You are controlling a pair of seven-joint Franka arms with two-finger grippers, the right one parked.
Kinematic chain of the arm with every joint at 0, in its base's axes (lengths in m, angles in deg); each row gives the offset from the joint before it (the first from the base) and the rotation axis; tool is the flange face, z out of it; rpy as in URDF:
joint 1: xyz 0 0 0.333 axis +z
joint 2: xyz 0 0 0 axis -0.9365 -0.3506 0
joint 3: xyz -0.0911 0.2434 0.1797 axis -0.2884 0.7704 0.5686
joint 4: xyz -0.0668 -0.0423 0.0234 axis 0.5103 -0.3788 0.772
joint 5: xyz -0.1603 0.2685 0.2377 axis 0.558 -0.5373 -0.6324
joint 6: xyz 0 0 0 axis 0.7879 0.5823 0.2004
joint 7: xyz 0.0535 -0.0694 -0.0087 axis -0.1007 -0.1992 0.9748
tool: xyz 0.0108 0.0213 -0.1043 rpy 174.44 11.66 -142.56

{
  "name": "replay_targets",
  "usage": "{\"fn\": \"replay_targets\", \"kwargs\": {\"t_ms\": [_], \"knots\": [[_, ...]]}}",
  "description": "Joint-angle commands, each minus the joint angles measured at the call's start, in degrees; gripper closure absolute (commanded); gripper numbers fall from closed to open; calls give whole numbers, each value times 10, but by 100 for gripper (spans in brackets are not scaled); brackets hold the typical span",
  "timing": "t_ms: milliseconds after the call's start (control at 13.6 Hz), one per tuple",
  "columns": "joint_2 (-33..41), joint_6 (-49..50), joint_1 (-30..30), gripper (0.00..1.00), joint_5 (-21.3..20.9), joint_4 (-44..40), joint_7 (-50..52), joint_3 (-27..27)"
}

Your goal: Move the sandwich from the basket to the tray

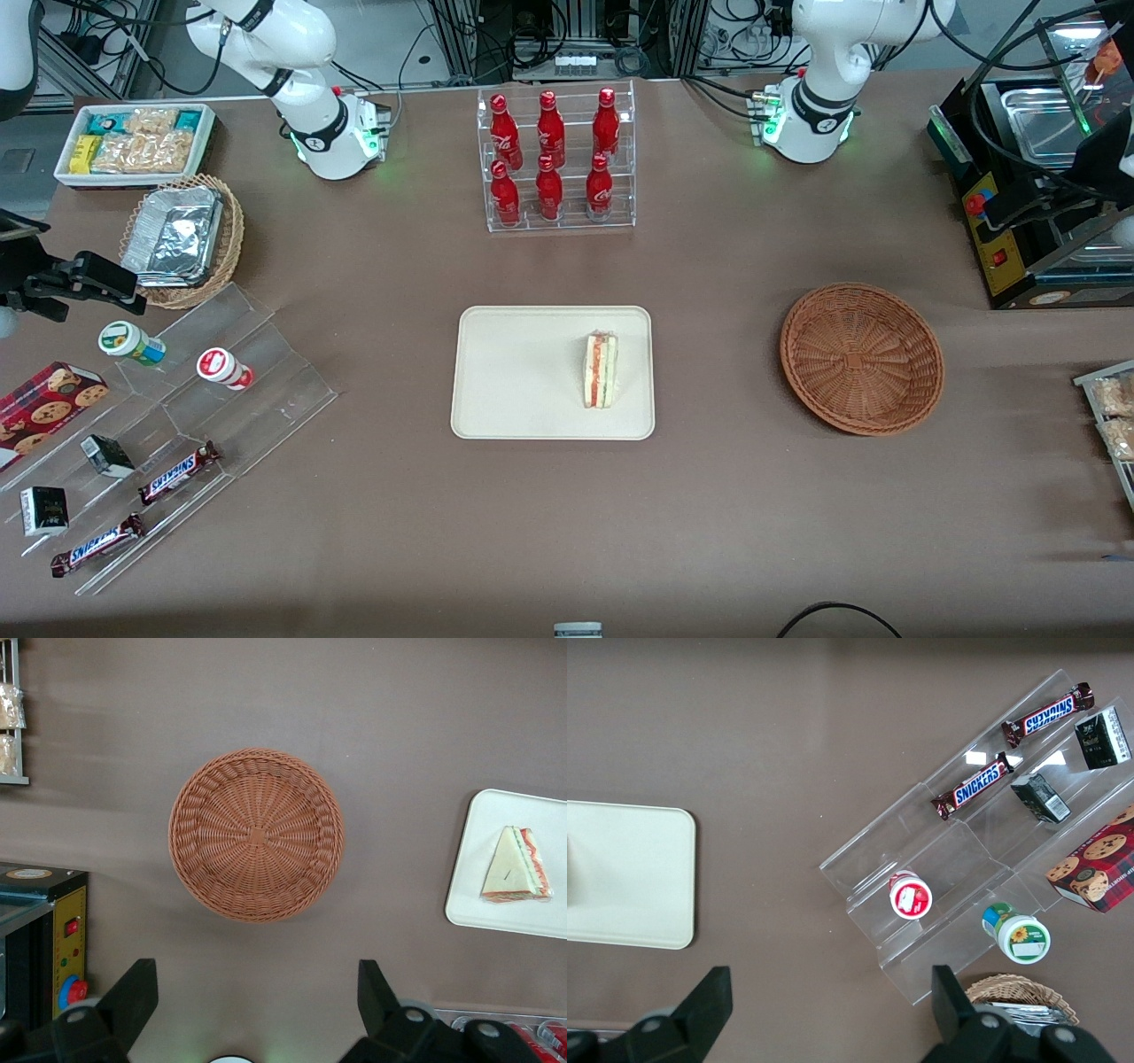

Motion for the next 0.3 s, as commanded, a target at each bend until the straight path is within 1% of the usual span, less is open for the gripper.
{"fn": "replay_targets", "kwargs": {"t_ms": [0,74,221], "knots": [[6,9,28,0,9,2,-26,-64],[7,10,36,0,7,1,-27,-95],[9,25,38,0,7,0,-29,-113]]}}
